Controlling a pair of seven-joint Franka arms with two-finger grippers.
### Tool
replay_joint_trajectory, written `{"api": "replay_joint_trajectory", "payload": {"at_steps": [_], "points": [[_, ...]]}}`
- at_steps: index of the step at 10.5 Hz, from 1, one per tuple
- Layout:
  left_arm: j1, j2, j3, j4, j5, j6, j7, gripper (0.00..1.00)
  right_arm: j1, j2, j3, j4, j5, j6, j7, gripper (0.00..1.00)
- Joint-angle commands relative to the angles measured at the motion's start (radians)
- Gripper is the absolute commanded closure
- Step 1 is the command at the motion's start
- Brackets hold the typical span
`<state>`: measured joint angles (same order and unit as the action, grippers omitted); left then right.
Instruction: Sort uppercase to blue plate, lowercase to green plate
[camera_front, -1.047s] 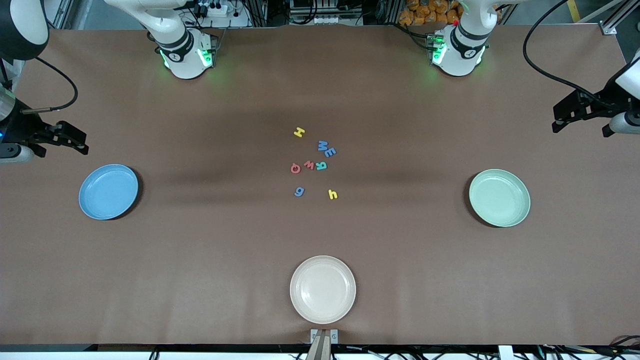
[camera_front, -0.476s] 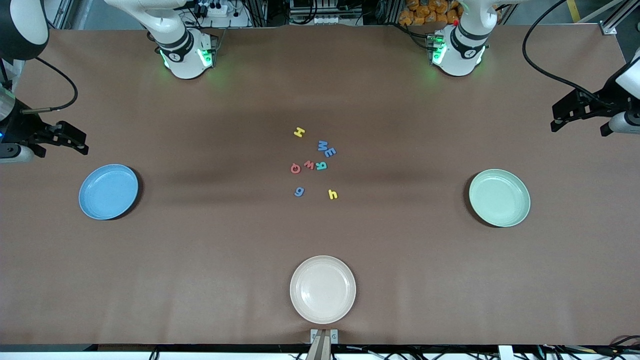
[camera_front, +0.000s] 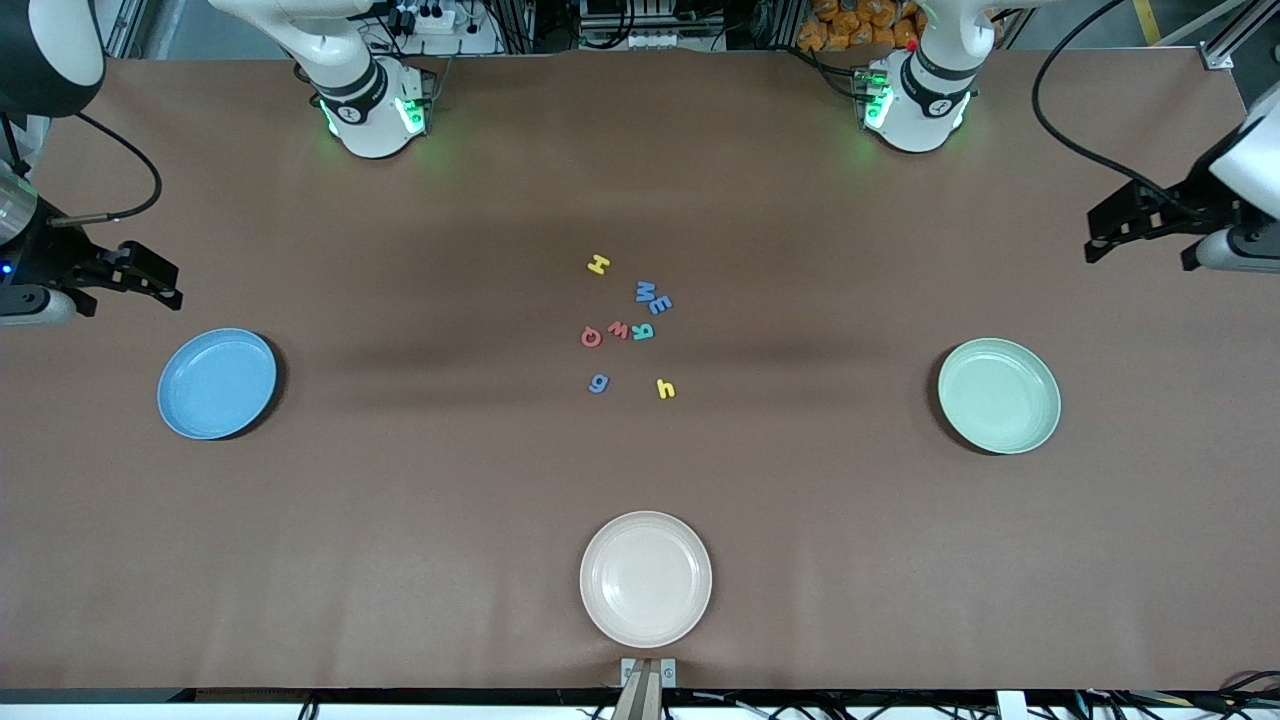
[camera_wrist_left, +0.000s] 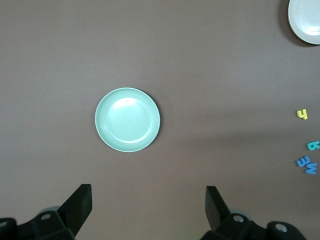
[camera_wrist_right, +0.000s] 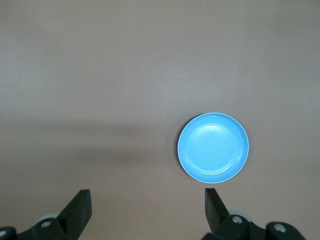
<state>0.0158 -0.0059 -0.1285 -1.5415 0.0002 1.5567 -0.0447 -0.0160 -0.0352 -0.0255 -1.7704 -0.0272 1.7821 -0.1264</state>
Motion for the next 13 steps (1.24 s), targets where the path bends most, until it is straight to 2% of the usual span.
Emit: {"api": "replay_joint_trajectory", "payload": {"at_steps": [1,4,6,9,13], "points": [[-0.007,0.004,-0.023,0.006,-0.017,-0.017,-0.058,0.00,0.022,-0.014,0.006,-0.003,0.001,-0.010,0.005,0.00],[-0.010,0.029,-0.052,0.009,-0.017,-0.015,-0.072,0.00,0.094,0.004,0.004,0.002,0.001,-0.004,0.043,0.00],[-0.011,0.040,-0.074,0.012,-0.017,-0.015,-0.101,0.00,0.141,0.044,0.004,0.011,0.006,-0.001,0.132,0.00],[-0.025,0.064,-0.074,0.015,-0.017,-0.014,-0.122,0.00,0.269,0.078,0.004,0.025,0.007,0.003,0.353,0.00],[-0.051,0.098,-0.075,0.017,-0.017,-0.004,-0.149,0.00,0.385,0.139,0.004,0.023,0.010,0.022,0.532,0.00]]}}
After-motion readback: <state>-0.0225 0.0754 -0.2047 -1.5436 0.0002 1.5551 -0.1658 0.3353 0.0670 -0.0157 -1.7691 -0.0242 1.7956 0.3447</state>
